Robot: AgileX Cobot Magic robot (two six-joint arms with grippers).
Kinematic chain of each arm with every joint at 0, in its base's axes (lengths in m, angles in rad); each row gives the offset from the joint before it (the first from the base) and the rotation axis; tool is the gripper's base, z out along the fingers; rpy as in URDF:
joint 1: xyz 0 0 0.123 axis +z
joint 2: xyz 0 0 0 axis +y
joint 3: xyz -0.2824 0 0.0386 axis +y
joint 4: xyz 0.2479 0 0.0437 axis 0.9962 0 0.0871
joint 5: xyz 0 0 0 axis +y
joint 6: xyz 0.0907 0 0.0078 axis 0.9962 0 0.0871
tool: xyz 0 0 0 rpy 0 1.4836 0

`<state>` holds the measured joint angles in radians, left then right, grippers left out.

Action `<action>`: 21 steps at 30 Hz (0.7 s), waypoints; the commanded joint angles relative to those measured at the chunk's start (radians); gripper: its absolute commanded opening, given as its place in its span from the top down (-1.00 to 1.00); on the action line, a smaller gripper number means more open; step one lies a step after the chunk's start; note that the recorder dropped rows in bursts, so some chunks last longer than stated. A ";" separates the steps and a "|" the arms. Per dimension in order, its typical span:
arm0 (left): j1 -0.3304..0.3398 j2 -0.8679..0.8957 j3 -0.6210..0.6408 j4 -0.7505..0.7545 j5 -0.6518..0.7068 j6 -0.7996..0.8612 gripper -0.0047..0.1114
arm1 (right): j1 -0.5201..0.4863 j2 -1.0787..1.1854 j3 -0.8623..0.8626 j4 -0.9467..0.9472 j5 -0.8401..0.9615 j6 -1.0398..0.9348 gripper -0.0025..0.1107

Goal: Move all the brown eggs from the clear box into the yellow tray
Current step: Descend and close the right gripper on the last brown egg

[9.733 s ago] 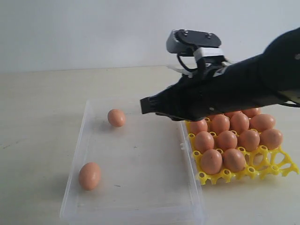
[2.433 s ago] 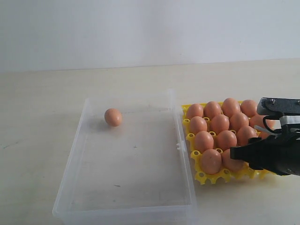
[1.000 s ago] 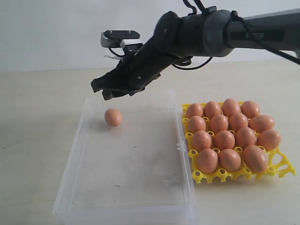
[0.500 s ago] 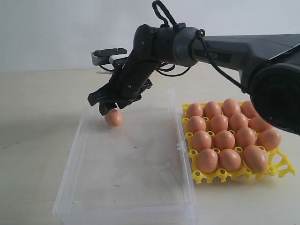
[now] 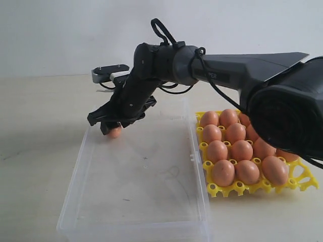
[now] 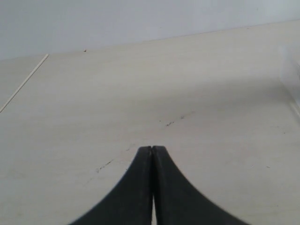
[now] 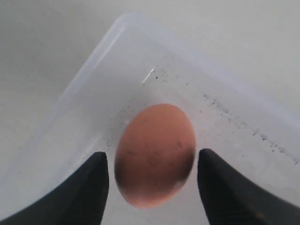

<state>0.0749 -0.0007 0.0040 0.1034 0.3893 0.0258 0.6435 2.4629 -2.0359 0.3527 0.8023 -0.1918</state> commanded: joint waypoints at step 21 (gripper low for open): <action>-0.005 0.001 -0.004 0.000 -0.009 -0.002 0.92 | 0.002 0.035 -0.007 -0.004 -0.083 0.065 0.03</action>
<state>0.0749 -0.0007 0.0040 0.1034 0.3893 0.0258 0.6435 2.4861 -2.0359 0.3437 0.7295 -0.1322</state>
